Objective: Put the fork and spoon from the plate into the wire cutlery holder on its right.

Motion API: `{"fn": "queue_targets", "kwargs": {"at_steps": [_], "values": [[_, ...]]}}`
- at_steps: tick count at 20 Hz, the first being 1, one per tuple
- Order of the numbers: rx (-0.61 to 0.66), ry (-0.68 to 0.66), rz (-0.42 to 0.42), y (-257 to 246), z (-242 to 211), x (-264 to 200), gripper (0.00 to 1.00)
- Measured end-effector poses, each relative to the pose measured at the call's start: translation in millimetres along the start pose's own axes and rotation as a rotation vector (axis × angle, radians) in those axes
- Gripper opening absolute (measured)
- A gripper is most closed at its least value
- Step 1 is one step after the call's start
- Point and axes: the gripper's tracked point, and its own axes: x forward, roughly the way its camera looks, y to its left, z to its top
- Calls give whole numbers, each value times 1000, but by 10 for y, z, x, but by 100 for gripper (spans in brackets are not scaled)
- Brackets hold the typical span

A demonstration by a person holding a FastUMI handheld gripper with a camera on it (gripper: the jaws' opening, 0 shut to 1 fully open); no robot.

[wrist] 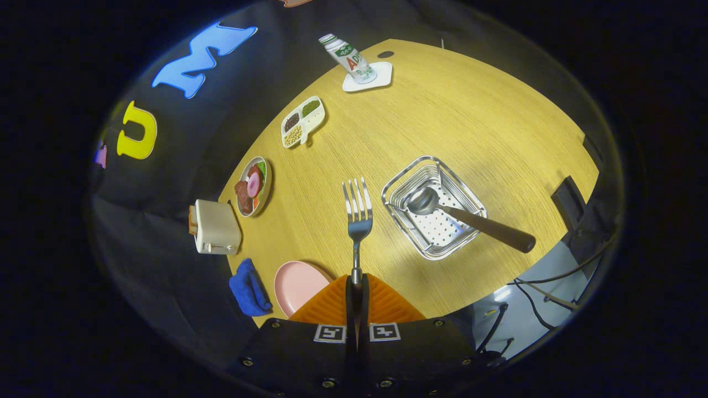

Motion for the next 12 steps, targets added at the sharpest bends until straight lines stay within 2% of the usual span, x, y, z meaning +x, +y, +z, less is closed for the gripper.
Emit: {"fn": "queue_targets", "kwargs": {"at_steps": [12], "values": [[108, 49, -26, -431, 21, -119, 1]]}}
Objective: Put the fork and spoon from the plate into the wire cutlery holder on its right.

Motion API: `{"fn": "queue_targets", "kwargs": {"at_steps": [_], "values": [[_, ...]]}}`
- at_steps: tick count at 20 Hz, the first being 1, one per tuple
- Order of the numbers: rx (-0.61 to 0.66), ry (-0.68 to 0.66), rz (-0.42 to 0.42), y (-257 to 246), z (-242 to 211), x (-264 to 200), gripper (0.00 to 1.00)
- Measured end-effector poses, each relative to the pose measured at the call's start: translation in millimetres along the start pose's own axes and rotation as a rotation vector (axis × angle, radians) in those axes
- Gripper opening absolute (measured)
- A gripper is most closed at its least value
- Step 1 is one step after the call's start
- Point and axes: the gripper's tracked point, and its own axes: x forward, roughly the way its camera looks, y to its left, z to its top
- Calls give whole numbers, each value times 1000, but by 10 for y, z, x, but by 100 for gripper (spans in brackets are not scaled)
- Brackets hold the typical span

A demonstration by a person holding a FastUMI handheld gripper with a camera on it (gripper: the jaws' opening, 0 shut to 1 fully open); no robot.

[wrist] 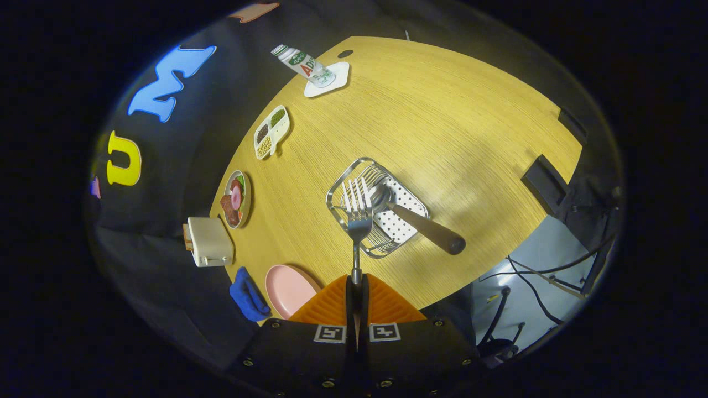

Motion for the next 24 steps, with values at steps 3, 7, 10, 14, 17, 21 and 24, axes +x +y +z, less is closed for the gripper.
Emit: {"fn": "queue_targets", "kwargs": {"at_steps": [3, 7, 10, 14, 17, 21, 24], "values": [[10, 10, 2, -8, 16, -5, 2], [24, 23, -2, -34, 35, 6, 5], [42, 27, -2, -46, 43, 2, 7], [72, 7, 13, -38, 123, -29, 11], [73, -7, 13, -45, 159, -57, 13], [48, -28, 7, -24, 189, -91, 27], [36, -29, 6, -23, 169, -101, 36]]}}
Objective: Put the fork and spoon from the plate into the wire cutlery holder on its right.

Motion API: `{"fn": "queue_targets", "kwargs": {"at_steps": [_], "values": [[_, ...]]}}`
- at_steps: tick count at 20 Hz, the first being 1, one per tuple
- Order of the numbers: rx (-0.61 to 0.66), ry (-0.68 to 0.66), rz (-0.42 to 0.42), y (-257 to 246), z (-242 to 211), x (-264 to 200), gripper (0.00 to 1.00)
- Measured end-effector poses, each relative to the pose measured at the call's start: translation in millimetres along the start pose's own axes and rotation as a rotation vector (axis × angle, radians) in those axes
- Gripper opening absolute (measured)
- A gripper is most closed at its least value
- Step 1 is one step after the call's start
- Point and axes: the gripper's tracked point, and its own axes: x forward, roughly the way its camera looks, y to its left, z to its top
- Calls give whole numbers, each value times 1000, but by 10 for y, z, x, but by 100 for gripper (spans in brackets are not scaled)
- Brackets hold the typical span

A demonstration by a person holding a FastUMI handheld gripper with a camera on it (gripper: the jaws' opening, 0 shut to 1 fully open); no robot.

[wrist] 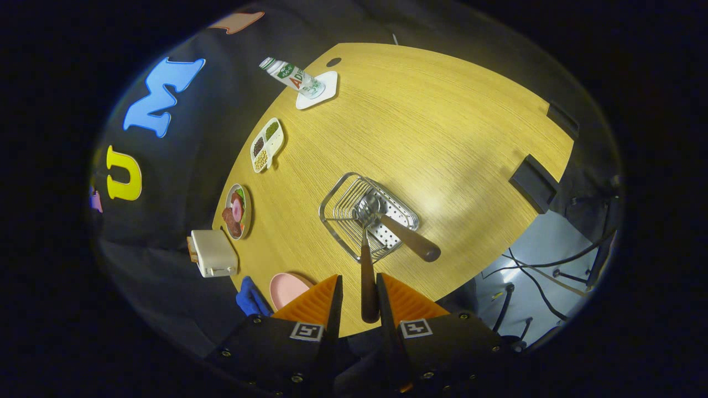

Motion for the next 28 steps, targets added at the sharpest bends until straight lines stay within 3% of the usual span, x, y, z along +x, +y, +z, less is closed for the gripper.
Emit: {"fn": "queue_targets", "kwargs": {"at_steps": [4, 6, 7, 9, 17, 28], "values": [[-27, -27, 3, 44, 31, -43, 37], [-56, -45, 10, 83, 55, -76, 81], [-71, -59, 10, 111, 82, -88, 83], [-110, -94, 4, 171, 124, -98, 99], [-316, -333, -37, 418, 514, -384, 98], [-609, -912, -97, 1071, 1054, -1410, 98]]}}
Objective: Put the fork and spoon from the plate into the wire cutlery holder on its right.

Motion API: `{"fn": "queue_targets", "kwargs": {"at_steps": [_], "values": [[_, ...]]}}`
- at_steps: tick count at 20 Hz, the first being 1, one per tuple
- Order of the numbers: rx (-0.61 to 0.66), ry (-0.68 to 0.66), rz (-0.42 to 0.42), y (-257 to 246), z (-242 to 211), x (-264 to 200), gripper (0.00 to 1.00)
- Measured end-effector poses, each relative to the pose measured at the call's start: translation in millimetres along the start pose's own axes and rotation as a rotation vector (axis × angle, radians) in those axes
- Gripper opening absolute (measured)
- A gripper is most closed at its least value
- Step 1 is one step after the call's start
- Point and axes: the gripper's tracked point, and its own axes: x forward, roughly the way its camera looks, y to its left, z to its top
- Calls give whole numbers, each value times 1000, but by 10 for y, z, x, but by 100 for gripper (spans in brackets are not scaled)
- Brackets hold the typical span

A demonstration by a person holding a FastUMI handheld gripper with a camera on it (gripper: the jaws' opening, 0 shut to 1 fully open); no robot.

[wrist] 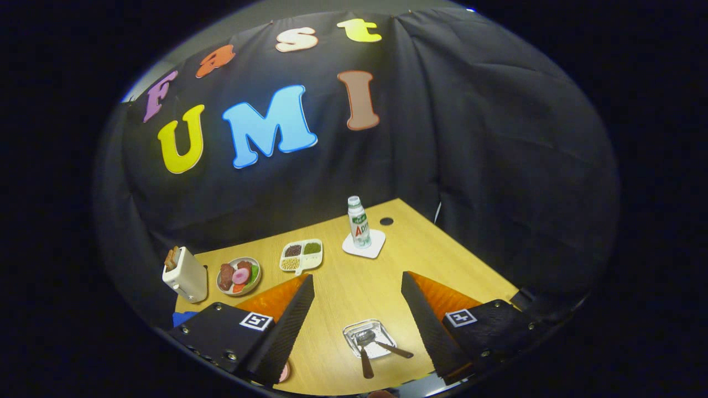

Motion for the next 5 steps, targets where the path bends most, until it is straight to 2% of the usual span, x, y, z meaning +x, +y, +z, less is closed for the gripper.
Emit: {"fn": "queue_targets", "kwargs": {"at_steps": [5], "values": [[-117, -194, -21, 152, 448, -245, 97]]}}
